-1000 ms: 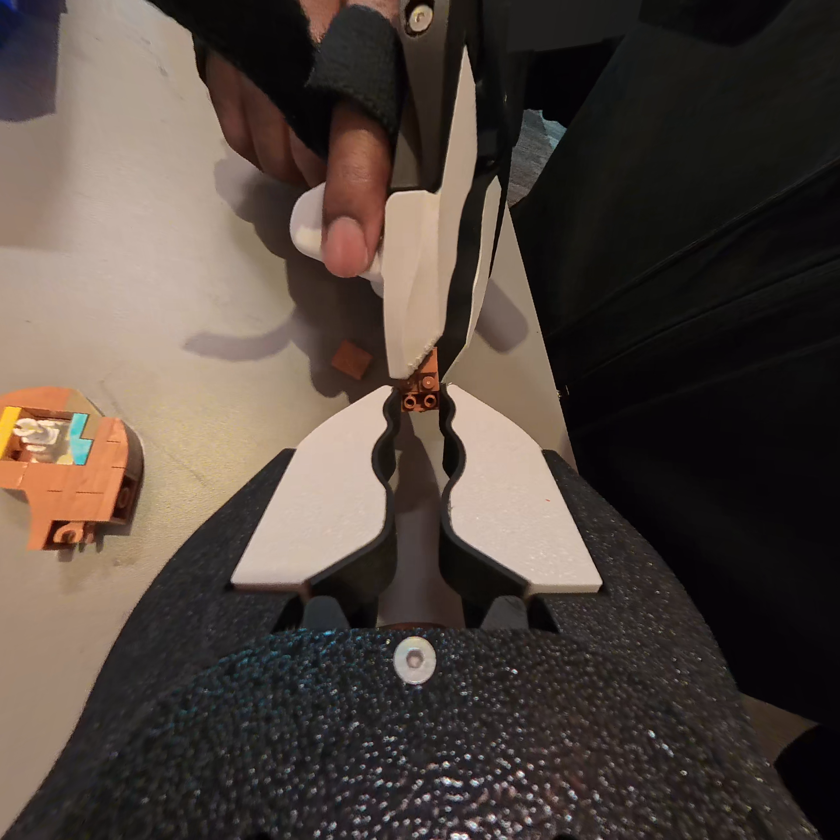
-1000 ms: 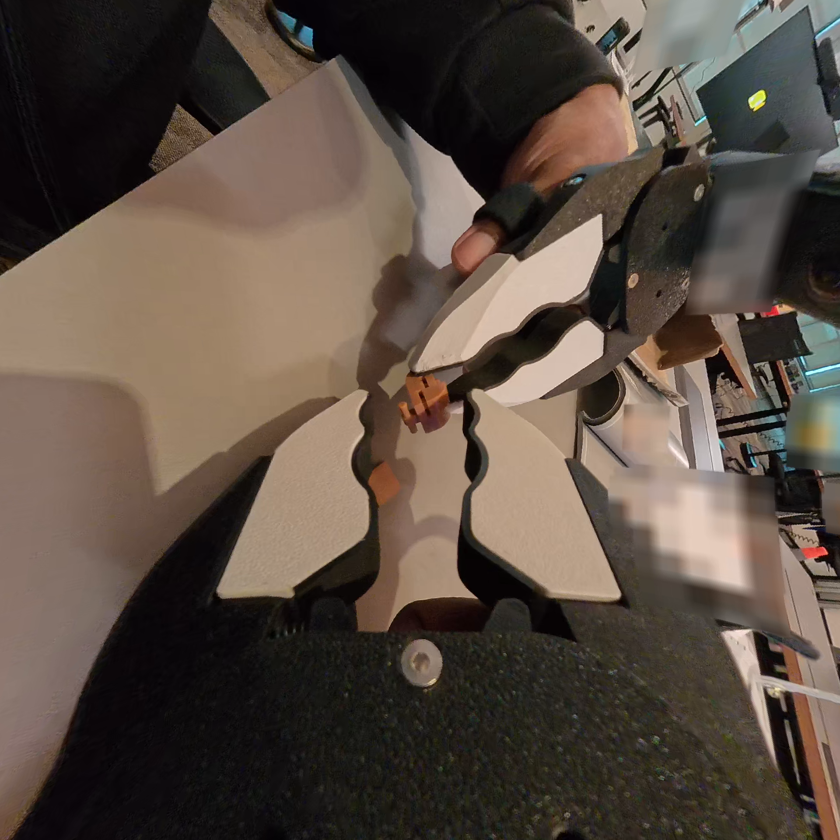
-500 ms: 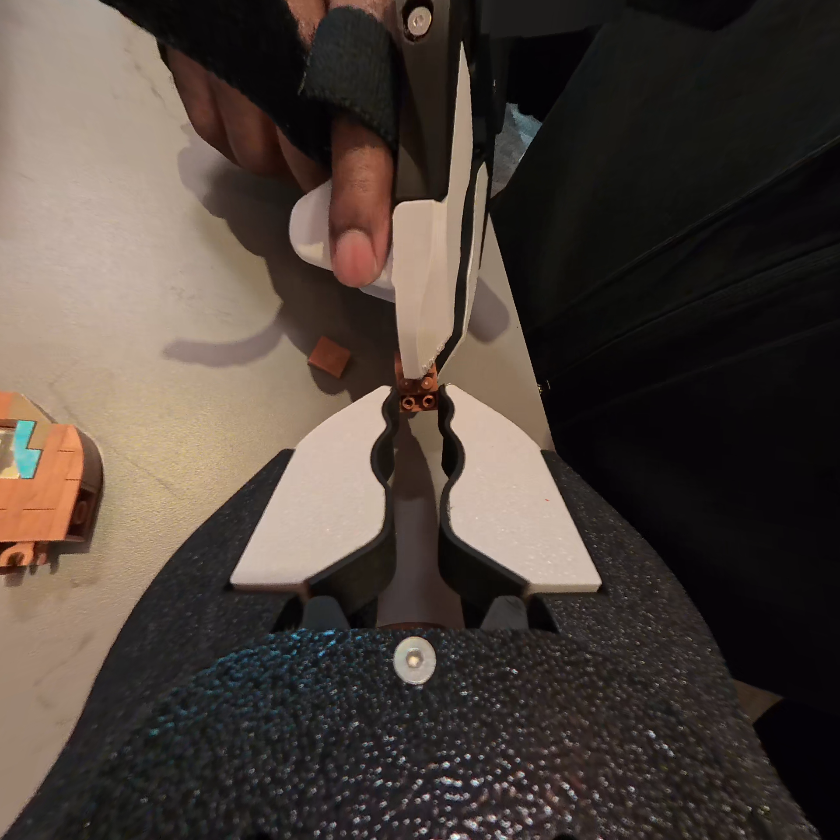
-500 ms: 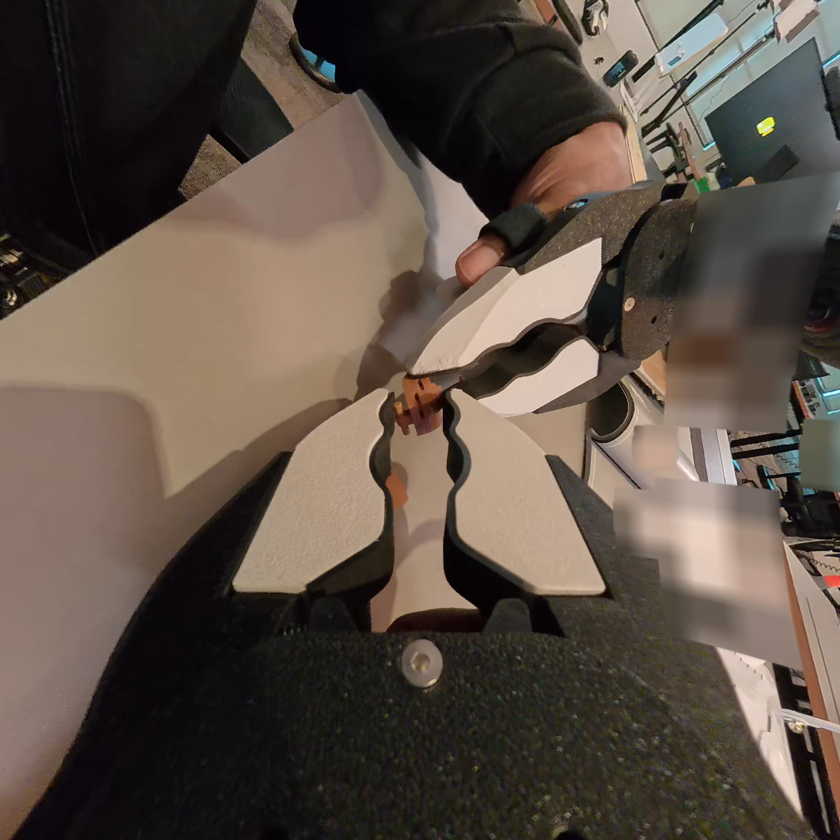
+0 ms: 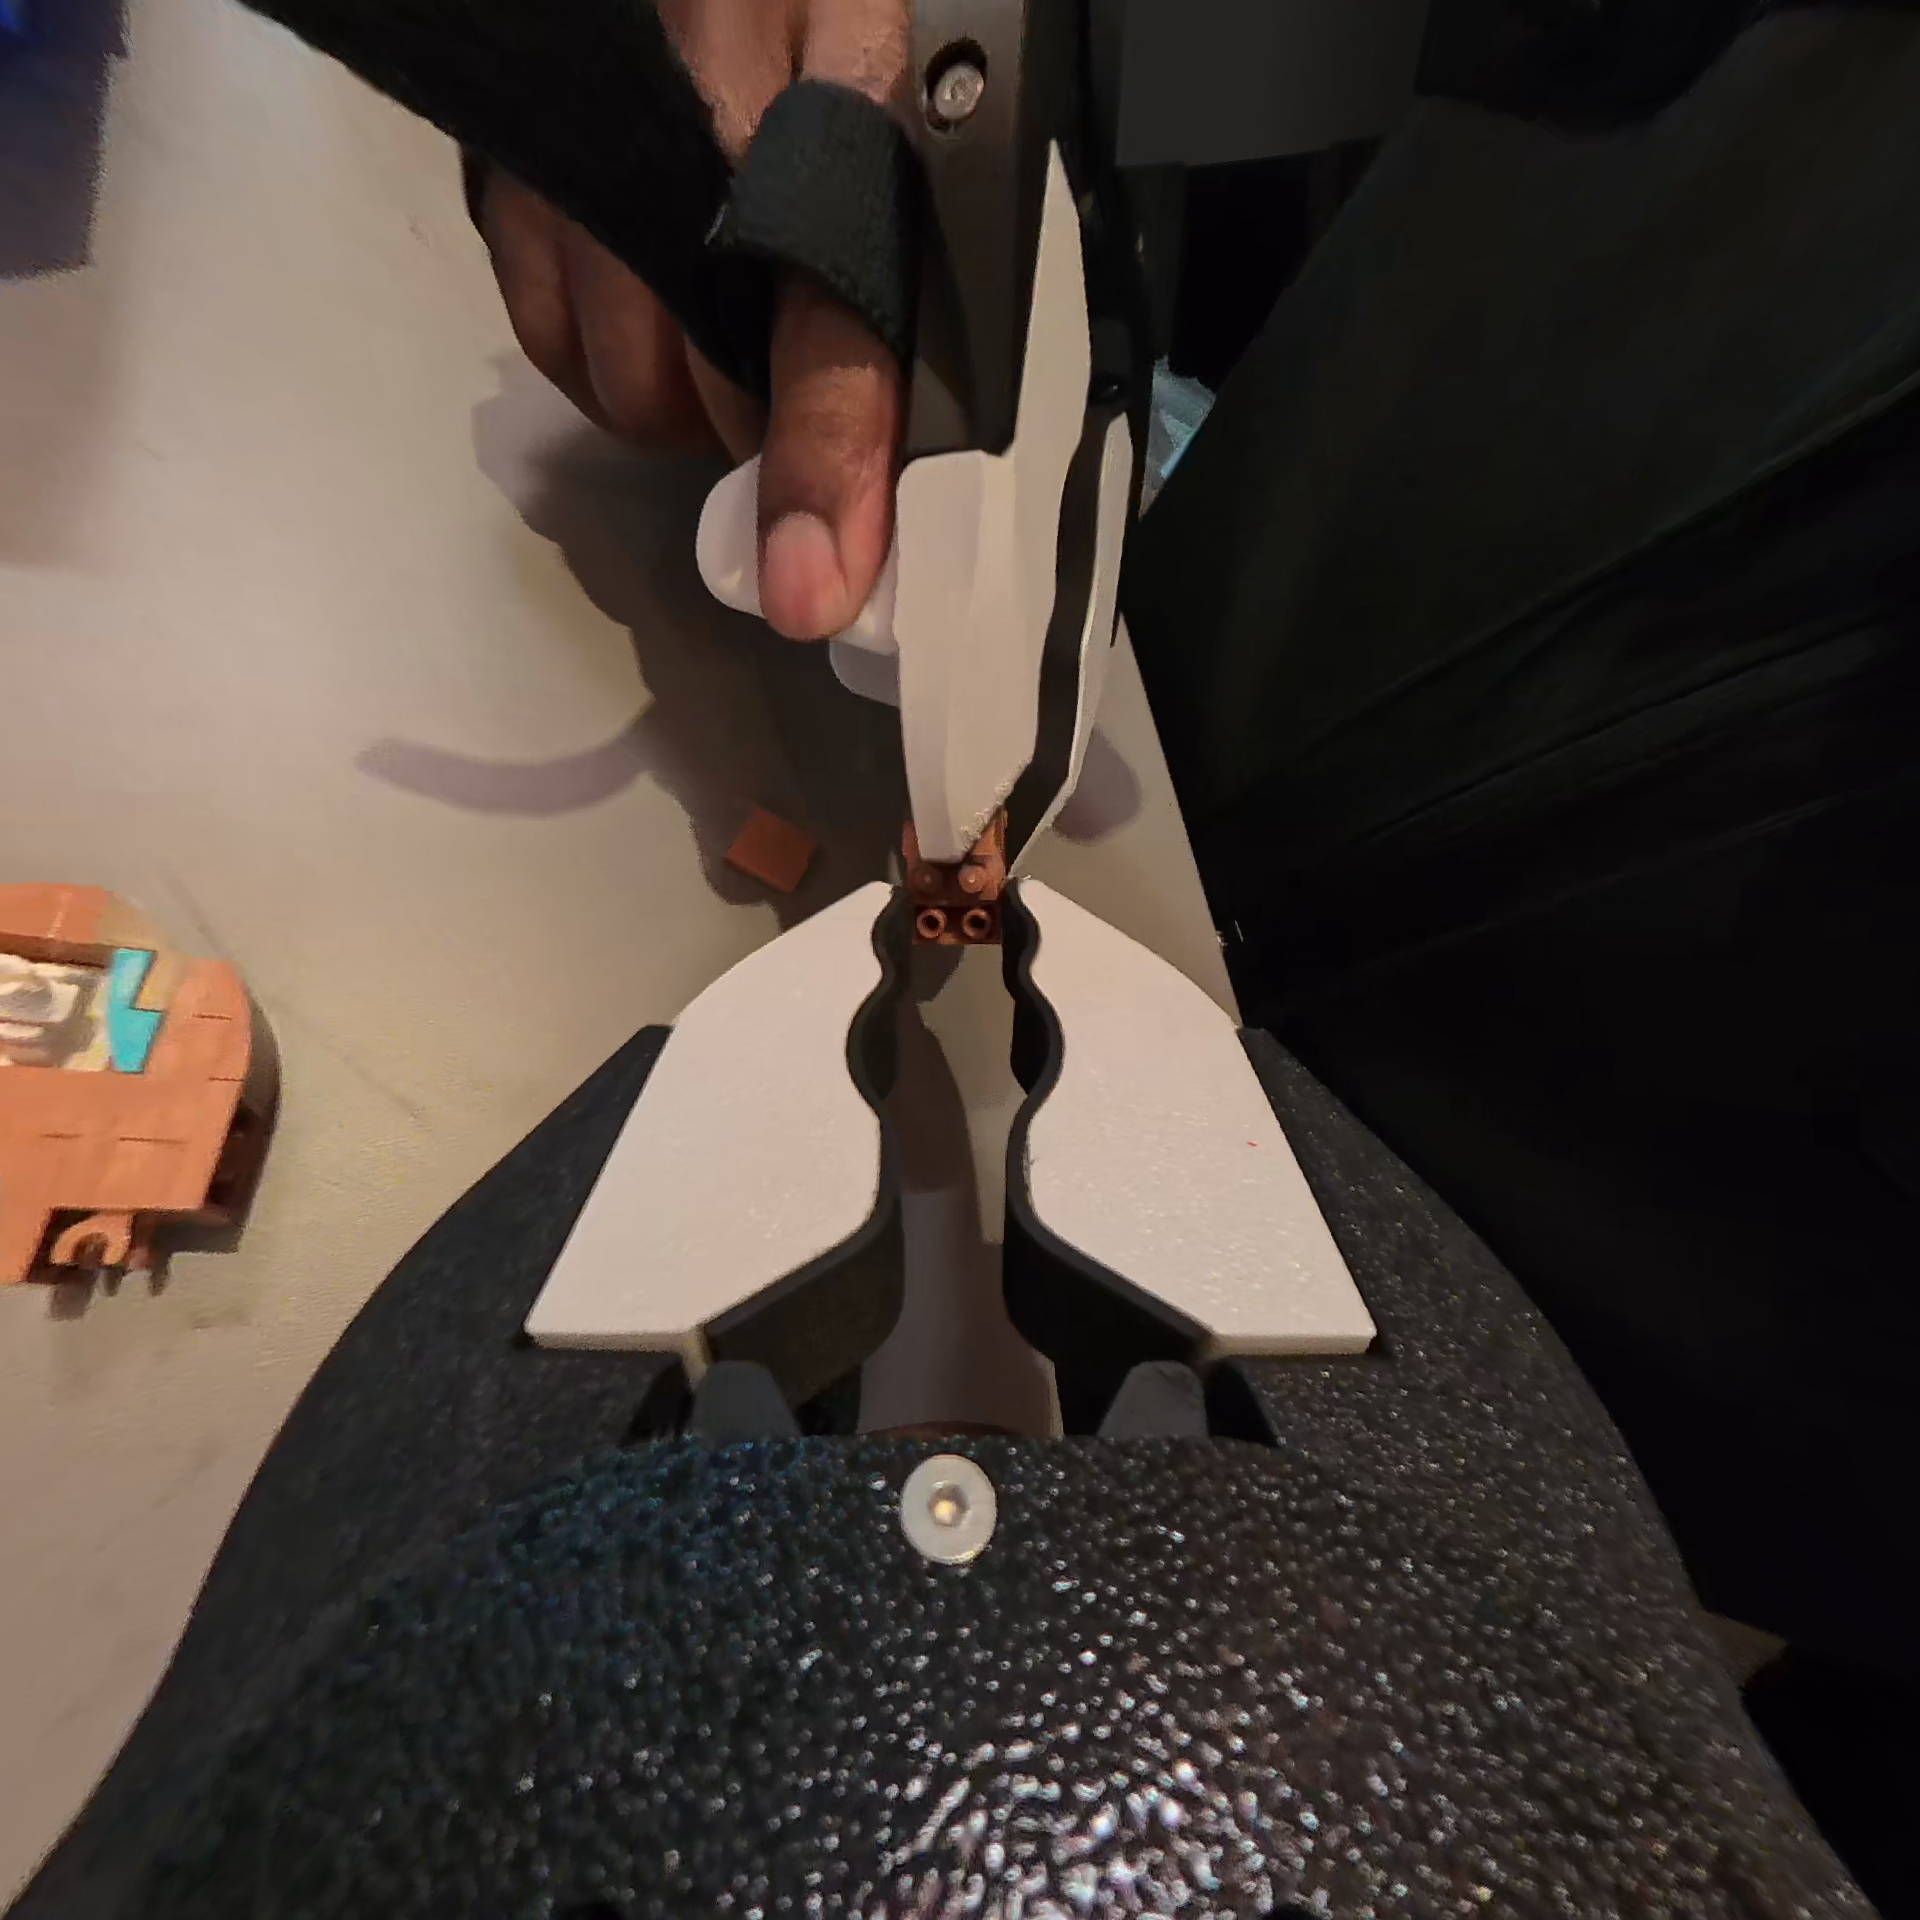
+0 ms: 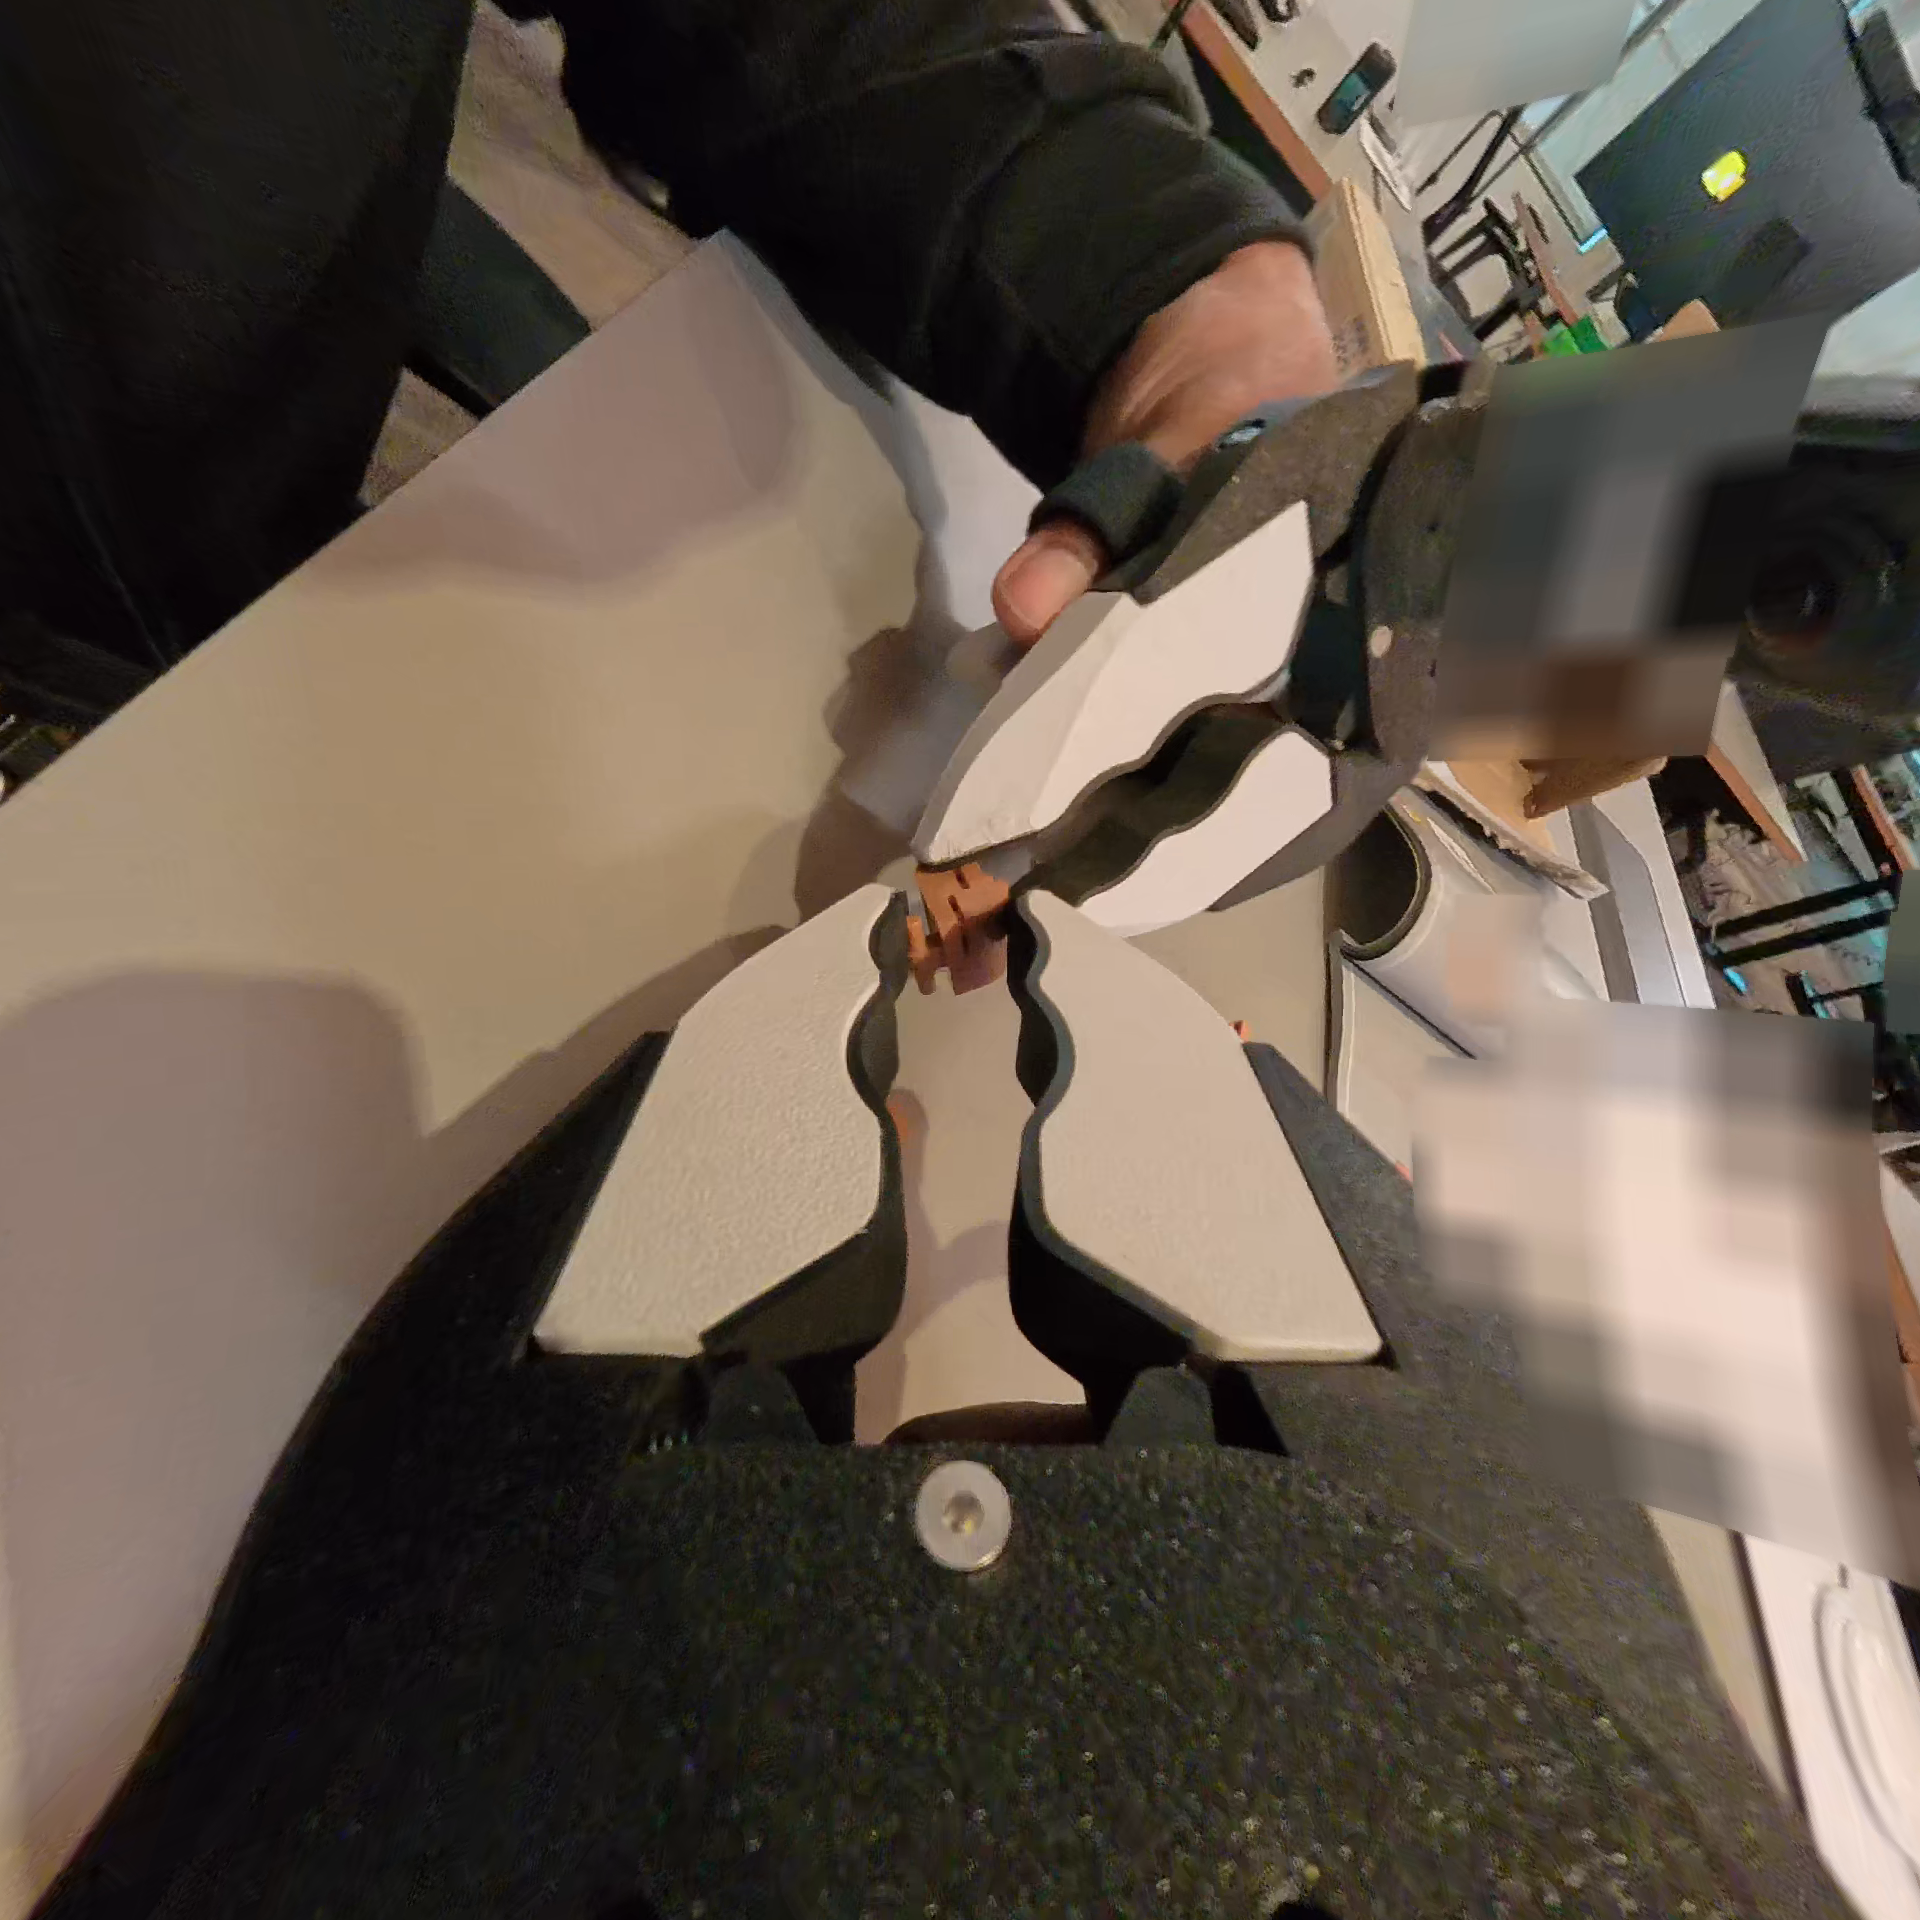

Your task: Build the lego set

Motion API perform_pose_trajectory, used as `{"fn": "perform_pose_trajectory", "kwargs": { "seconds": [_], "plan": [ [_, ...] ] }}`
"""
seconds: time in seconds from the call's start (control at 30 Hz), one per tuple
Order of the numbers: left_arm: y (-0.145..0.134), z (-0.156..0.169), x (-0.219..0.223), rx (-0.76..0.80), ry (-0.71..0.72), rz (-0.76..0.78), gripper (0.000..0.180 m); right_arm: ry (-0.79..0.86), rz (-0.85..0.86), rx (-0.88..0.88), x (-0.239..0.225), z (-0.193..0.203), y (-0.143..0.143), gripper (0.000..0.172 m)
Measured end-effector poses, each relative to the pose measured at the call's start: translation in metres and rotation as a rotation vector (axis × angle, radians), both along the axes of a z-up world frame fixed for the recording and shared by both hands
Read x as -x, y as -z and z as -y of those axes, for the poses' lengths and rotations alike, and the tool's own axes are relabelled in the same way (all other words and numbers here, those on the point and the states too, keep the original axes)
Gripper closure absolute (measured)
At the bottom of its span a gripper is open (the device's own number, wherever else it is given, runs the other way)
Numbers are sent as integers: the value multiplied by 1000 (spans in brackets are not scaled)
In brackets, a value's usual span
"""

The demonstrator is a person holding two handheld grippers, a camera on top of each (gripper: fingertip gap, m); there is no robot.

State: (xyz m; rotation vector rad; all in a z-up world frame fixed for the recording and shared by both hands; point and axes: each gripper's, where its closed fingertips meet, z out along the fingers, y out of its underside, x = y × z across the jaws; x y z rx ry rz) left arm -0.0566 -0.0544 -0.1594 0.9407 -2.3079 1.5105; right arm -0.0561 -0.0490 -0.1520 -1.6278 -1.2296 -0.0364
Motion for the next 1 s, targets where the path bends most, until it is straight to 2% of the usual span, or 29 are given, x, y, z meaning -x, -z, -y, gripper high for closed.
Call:
{"fn": "perform_pose_trajectory", "kwargs": {
  "seconds": [0.2,0.3,0.43,0.5,0.67,0.83,1.0],
  "plan": [
    [-14,-10,-12,-11,-74,167,164,98,-149,26,-13,-9,-12,154],
    [-25,-19,-20,-89,-116,361,163,153,-253,38,-21,-12,-21,154],
    [-54,-24,-29,-174,-197,718,158,219,-382,49,-31,-17,-33,154],
    [-60,-22,-31,-207,-221,807,158,240,-416,52,-33,-18,-36,154],
    [-49,-21,-36,-320,-223,852,159,265,-449,44,-33,-20,-39,154],
    [-49,-20,-37,-332,-233,874,167,278,-466,33,-34,-20,-42,154],
    [-49,-20,-38,-335,-246,883,168,283,-483,38,-35,-21,-42,154]
  ]
}}
